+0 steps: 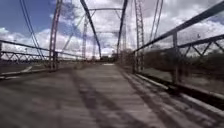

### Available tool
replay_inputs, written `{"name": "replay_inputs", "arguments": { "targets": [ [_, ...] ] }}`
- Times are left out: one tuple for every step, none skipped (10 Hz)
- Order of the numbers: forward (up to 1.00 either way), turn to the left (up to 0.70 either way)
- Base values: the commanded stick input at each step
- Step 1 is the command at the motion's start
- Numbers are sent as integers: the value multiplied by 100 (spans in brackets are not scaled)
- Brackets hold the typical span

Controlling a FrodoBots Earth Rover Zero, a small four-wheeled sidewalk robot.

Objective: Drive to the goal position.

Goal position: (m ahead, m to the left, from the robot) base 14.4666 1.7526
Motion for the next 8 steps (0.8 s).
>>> {"name": "replay_inputs", "arguments": {
  "targets": [
    [100,-6],
    [100,-6],
    [100,-6],
    [100,-6],
    [100,-6],
    [100,-6],
    [100,-6],
    [100,-6]
  ]
}}
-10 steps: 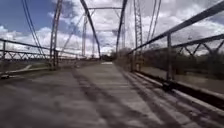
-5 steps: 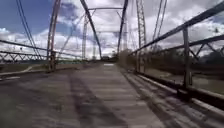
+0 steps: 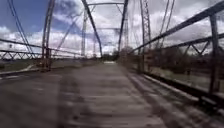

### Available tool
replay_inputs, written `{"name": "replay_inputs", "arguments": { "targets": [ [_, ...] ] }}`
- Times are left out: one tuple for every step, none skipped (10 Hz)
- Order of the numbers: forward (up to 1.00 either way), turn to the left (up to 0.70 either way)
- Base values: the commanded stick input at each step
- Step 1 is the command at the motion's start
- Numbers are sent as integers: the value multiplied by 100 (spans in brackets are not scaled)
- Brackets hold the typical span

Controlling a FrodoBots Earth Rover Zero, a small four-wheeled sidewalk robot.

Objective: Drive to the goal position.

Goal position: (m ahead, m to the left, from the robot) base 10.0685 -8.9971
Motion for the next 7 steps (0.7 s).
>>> {"name": "replay_inputs", "arguments": {
  "targets": [
    [100,-6],
    [100,-6],
    [100,-6],
    [100,-6],
    [100,-6],
    [100,-6],
    [100,-6]
  ]
}}
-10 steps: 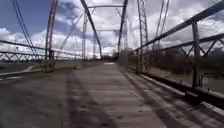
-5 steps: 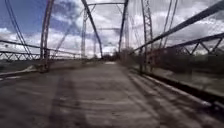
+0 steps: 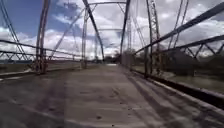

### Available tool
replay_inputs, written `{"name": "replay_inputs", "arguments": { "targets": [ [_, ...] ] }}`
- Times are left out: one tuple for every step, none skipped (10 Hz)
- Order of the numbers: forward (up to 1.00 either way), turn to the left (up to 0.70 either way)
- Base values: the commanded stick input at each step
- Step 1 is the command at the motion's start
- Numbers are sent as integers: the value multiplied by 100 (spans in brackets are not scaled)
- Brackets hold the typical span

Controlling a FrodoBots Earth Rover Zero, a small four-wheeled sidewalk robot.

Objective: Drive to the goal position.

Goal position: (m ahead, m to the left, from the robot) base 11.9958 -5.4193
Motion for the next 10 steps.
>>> {"name": "replay_inputs", "arguments": {
  "targets": [
    [100,-6],
    [100,-6],
    [100,-6],
    [100,-6],
    [100,-6],
    [100,-6],
    [100,-6],
    [100,-6],
    [100,-6],
    [100,-6]
  ]
}}
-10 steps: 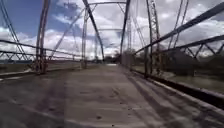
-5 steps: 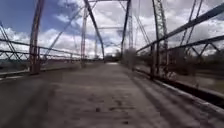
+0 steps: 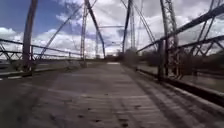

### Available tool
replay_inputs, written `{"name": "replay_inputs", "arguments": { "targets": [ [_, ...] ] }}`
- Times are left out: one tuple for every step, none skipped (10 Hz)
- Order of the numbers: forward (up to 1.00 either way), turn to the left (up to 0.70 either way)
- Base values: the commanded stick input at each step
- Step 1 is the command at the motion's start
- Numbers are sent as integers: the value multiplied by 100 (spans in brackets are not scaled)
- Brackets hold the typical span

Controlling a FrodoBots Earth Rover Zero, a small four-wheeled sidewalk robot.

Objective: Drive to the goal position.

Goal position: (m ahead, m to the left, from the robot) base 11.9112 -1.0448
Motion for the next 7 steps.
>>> {"name": "replay_inputs", "arguments": {
  "targets": [
    [100,-8],
    [100,-9],
    [100,-10],
    [100,-11],
    [100,-11],
    [100,-11],
    [100,-11]
  ]
}}
